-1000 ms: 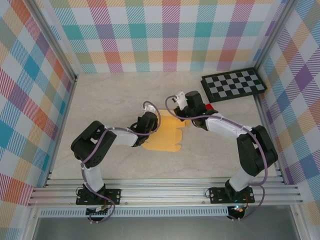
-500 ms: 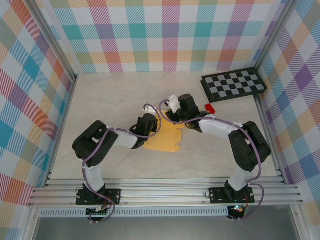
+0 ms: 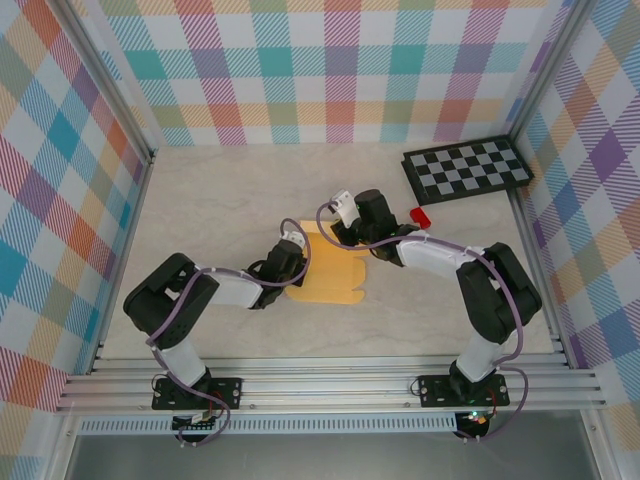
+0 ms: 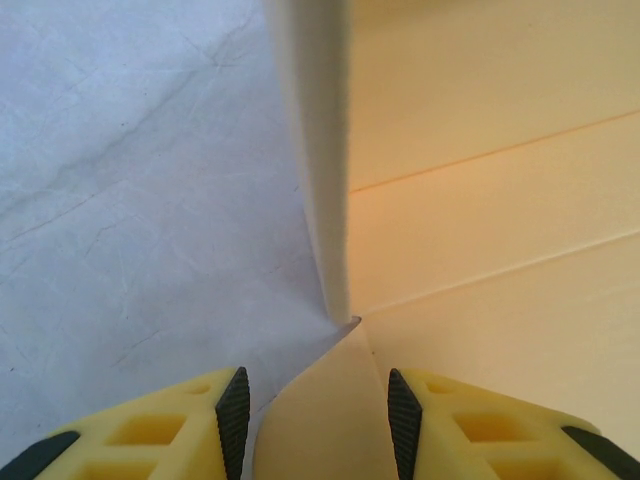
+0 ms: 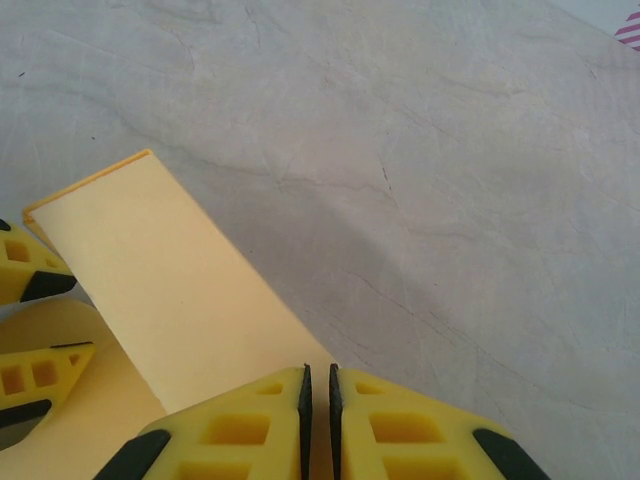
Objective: Fold the paper box
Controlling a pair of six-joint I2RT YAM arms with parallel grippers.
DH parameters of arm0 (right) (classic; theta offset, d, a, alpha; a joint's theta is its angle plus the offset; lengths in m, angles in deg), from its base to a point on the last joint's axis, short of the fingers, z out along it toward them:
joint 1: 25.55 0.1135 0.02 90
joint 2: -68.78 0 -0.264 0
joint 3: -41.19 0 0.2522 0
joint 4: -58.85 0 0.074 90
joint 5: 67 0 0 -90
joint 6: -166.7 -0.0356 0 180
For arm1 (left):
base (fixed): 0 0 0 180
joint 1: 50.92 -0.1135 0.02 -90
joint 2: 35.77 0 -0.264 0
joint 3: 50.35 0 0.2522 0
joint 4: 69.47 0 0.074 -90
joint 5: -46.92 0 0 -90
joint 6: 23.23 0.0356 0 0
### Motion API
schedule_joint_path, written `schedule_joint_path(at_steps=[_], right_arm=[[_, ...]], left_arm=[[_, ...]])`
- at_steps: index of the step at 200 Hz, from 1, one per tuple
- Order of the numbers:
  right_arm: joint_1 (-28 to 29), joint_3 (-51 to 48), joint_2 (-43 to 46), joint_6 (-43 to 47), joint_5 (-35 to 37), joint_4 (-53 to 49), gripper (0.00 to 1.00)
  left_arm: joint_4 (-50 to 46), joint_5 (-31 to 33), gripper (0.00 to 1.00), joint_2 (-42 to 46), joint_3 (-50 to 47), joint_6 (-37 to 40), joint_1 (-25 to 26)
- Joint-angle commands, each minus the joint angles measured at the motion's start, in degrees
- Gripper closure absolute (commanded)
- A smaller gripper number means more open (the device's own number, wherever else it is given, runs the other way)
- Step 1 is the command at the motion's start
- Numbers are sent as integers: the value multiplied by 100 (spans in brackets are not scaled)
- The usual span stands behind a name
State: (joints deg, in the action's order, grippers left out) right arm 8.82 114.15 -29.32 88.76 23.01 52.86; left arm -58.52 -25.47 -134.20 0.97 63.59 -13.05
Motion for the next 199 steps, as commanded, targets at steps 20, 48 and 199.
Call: schedule_joint_path(at_steps=[20, 48, 199], right_arm=[[28, -75, 27, -105, 117, -179, 85], [32, -119, 64, -184, 113, -153, 86], [41, -174, 99, -265, 175, -204, 88]], left_arm=[[436, -267, 56, -121, 228, -263, -166], [851, -32, 57, -456, 398, -349, -174], [1044, 654, 75, -1066, 830, -588, -183]])
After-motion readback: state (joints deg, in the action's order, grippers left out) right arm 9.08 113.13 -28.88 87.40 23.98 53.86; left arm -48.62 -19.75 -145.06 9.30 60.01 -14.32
